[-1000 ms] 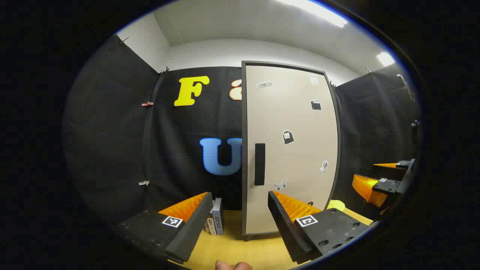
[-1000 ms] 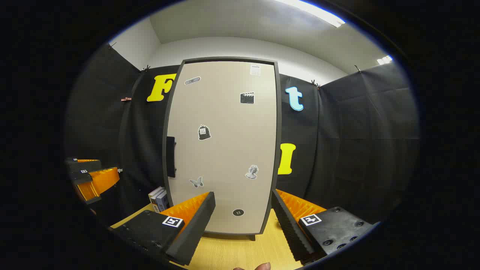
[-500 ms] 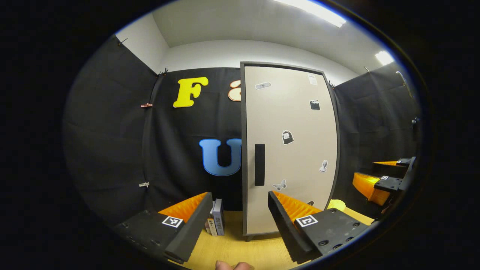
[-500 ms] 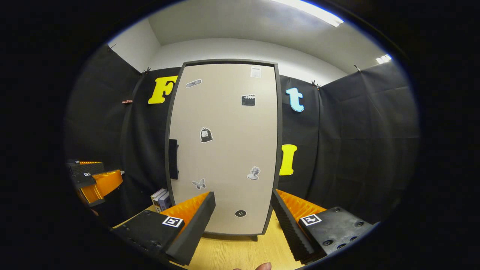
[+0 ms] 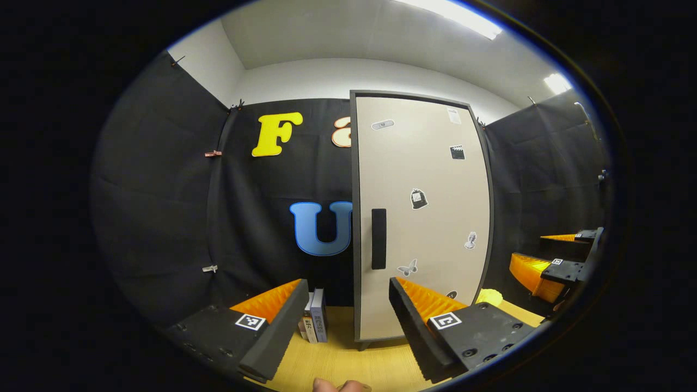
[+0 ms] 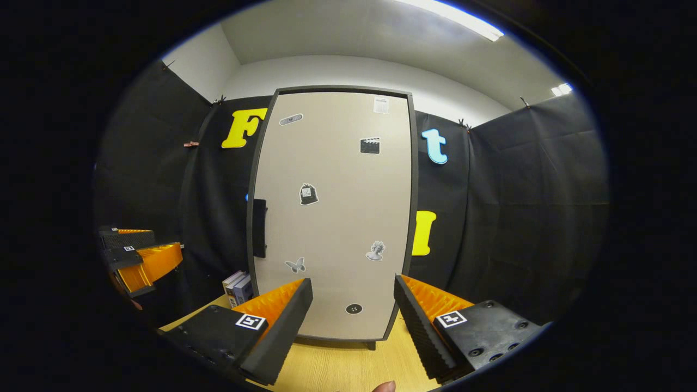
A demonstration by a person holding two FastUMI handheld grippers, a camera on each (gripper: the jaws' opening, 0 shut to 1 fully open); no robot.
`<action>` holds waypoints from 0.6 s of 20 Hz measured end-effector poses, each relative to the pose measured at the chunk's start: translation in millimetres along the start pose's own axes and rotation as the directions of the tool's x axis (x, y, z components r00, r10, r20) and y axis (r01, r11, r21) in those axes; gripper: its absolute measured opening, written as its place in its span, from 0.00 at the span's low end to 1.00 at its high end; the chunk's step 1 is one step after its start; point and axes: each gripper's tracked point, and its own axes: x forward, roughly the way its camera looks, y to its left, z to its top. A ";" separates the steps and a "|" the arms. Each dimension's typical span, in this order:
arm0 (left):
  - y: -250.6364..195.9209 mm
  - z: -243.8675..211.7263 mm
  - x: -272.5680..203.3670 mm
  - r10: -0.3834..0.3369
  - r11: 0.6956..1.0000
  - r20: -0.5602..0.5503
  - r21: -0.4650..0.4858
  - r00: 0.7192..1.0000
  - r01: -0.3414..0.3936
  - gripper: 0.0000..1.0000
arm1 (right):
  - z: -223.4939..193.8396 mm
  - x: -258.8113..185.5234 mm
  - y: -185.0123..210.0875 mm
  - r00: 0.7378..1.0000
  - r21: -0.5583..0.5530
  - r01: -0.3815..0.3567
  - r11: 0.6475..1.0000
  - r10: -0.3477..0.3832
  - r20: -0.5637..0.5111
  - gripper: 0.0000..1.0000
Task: Open the cabinet door with the right hand, grasp the bottle in the cabinet with the left hand and place it on the coaster, then close the cabinet door with the right hand.
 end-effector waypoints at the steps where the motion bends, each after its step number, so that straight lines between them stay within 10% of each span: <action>1: 0.7 -0.2 0.9 0.001 1.000 0.002 0.000 1.000 -0.001 0.94 | 0.4 1.5 1.1 1.000 0.000 0.000 1.000 0.000 0.001 0.97; 12: 40.2 -9.8 -3.1 0.065 0.997 0.000 0.032 0.998 -0.065 0.94 | 22.7 51.2 75.9 0.993 0.050 -0.118 0.992 0.117 0.019 0.97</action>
